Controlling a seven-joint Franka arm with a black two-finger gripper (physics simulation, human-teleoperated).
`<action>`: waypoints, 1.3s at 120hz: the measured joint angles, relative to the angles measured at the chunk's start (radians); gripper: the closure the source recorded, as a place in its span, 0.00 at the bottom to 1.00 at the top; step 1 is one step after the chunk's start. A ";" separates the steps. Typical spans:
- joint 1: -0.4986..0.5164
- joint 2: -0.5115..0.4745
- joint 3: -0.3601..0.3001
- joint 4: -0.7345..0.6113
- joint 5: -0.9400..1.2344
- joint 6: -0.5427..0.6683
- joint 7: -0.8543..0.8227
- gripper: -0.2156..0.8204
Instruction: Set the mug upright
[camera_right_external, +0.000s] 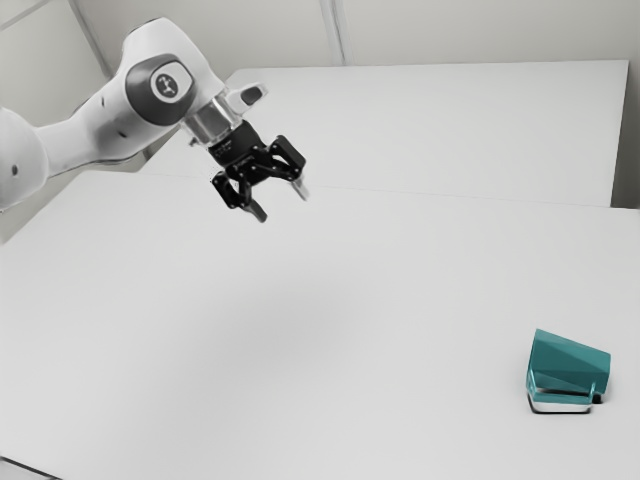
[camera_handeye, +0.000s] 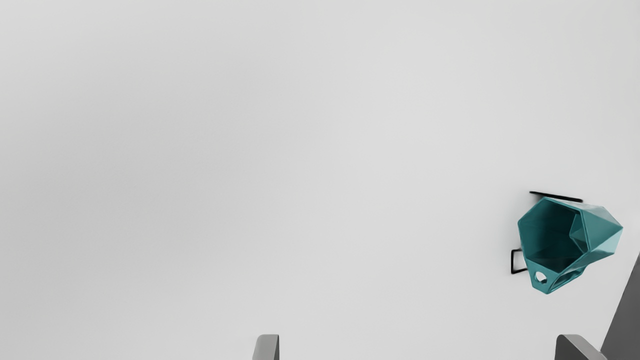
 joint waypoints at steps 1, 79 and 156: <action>-0.001 0.003 0.000 -0.005 -0.009 0.005 0.000 0.21; -0.159 0.260 -0.110 -0.122 -0.485 0.367 0.255 0.21; -0.403 0.473 -0.129 0.014 -0.817 0.534 0.698 0.21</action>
